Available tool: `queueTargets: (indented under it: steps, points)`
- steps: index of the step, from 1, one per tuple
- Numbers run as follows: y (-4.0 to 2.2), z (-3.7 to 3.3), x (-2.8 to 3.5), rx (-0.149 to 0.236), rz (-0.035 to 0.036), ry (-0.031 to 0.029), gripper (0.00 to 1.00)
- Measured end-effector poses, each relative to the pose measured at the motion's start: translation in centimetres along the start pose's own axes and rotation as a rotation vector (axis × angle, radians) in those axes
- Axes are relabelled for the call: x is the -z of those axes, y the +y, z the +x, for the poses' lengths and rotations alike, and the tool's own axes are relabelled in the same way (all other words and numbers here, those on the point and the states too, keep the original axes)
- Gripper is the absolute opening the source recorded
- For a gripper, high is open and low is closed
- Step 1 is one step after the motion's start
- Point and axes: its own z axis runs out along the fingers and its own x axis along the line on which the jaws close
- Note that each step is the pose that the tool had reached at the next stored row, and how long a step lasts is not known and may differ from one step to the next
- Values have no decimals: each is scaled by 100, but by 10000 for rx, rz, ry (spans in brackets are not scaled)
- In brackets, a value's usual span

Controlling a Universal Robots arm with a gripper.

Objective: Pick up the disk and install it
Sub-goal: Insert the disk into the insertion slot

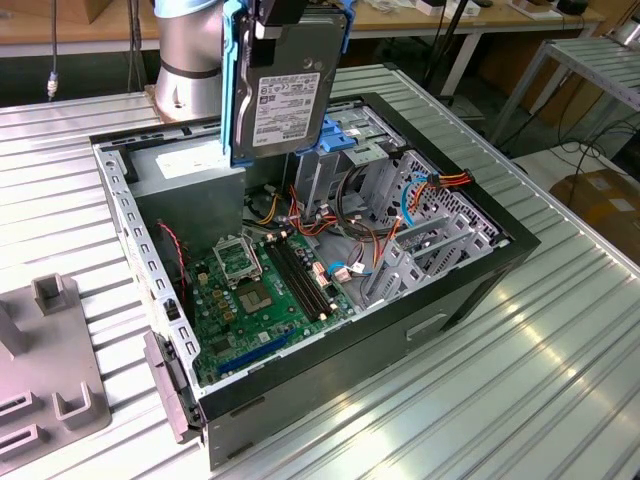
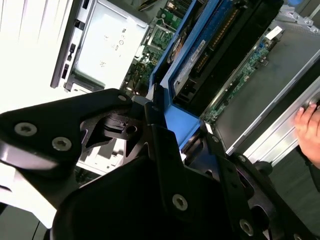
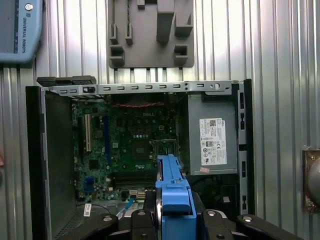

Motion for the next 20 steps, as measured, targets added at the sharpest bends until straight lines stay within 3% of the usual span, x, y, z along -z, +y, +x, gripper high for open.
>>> queueTargets:
  steps: [6,12,13,15,16,20]
  points:
    - [-141,-5,0,0,0,0,37]
    - [-323,-13,-1,0,0,0,37]
    - [-435,-17,-1,0,0,0,37]
    - [-723,-28,-2,0,0,0,37]
    - [-760,-30,-2,0,0,0,37]
    - [-764,-30,-2,-1,0,0,37]
